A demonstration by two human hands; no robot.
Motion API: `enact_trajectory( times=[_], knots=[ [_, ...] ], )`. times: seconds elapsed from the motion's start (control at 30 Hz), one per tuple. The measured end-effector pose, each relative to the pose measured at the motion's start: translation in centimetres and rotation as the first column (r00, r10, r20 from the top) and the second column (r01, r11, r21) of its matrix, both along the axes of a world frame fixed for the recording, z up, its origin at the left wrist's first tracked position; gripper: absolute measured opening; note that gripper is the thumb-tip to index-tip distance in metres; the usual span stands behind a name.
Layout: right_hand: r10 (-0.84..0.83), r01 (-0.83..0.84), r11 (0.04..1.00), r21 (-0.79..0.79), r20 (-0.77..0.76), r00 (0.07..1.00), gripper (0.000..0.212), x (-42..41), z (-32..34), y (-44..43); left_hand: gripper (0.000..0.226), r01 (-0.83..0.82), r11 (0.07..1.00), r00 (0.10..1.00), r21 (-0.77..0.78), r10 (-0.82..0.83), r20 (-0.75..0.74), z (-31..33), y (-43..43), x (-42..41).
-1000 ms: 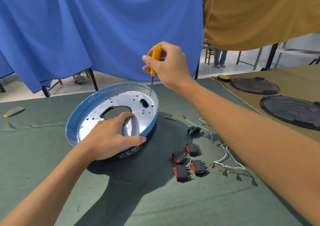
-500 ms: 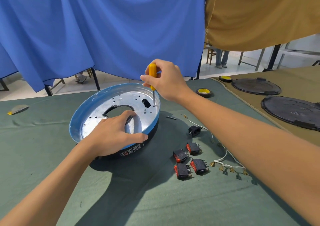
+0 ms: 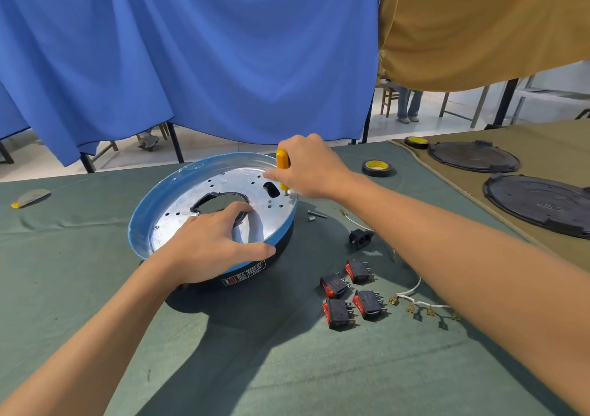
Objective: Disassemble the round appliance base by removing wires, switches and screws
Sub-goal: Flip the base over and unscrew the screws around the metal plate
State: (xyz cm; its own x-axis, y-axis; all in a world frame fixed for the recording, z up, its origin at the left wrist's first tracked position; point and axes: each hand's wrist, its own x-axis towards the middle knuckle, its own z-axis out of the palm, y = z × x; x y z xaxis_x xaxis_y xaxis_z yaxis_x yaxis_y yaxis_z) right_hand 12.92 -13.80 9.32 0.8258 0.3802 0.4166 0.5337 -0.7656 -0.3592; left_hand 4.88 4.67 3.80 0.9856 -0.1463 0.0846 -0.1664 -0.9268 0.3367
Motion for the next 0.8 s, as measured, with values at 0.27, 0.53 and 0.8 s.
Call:
enact_trajectory(
  times=[0.27,0.53,0.8],
  knots=[
    [-0.176,0.047,0.875,0.483,0.224,0.959,0.041,-0.9,5.5,-0.4,0.086,-0.016,0.999,0.999,-0.029,0.015,-0.044,0.6,-0.3,-0.3],
    [-0.080,0.090,0.995,0.051,-0.167,0.983,0.032,0.5,2.2,-3.7,0.089,-0.030,1.000,0.984,0.003,0.030,-0.178,0.6,-0.7,1.2],
    [-0.160,0.188,0.981,0.043,-0.358,0.920,0.042,0.3,-1.7,-3.4,0.065,-0.024,1.000,0.987,-0.005,0.023,-0.162,0.6,-0.8,1.1]
  ],
)
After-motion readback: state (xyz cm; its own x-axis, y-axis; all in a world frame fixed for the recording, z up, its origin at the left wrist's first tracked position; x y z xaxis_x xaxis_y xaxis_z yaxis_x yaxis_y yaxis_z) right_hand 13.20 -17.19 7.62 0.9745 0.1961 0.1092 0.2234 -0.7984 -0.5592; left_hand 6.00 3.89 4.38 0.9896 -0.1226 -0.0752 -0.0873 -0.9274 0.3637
